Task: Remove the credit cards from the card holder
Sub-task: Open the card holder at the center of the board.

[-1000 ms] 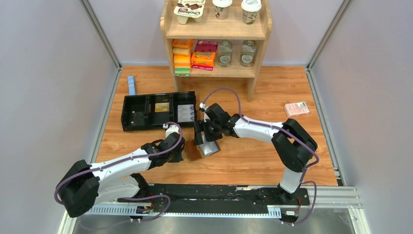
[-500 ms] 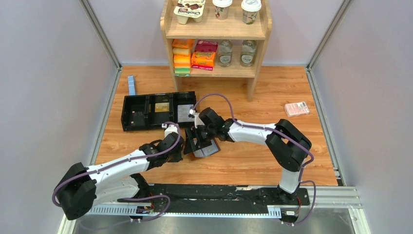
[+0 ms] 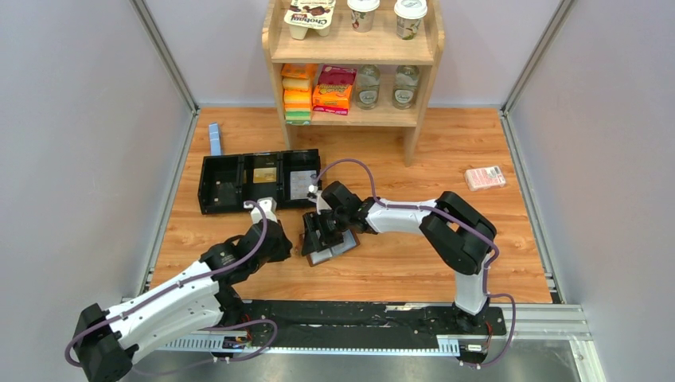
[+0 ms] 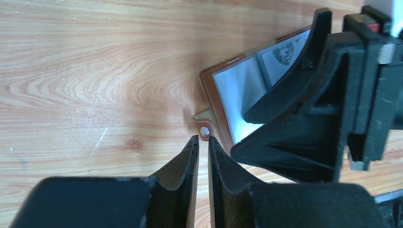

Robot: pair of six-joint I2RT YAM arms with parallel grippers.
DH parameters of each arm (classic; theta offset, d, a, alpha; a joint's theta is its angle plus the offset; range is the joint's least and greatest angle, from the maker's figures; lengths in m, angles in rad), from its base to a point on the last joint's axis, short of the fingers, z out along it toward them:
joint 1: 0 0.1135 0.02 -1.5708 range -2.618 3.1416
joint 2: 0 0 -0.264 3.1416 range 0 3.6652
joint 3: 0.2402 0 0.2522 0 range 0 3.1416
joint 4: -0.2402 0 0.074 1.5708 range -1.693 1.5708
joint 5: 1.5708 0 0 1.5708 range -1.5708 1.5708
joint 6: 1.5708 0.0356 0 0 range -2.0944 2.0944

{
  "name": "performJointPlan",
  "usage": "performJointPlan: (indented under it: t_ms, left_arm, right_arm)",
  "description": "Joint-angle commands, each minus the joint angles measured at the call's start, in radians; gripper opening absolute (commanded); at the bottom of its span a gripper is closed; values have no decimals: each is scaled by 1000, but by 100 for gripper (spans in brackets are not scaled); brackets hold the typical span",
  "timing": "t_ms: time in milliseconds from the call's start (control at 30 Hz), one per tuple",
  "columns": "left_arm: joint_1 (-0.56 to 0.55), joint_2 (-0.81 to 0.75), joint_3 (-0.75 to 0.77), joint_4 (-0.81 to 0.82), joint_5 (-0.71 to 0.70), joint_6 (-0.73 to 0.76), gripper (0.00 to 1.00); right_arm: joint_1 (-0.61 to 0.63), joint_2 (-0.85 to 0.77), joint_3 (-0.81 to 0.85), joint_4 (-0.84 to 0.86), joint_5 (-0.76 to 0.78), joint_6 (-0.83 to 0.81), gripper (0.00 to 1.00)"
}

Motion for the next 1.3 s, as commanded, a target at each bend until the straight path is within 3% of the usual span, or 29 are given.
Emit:
performJointPlan:
  t_ms: [0,233,433,700,1000,1267]
  left_arm:
    - [3,-38,33,-7,-23,-19,20]
    - [2,69,96,99,3,-16,21]
    - [13,240,166,175,32,10,21]
    - [115,462,145,323,219,-41,18]
    - [137,537,93,361,256,-52,11]
    - [149,575,86,361,263,-30,11]
  right_arm:
    - [2,10,25,7,55,9,59]
    - [-1,-10,10,-8,134,29,12]
    - [-2,5,1,-7,152,44,1]
    - [-1,-15,-27,18,172,55,0]
    - [-22,-102,-44,-37,264,21,0]
    - [-85,-187,-48,-131,364,-43,15]
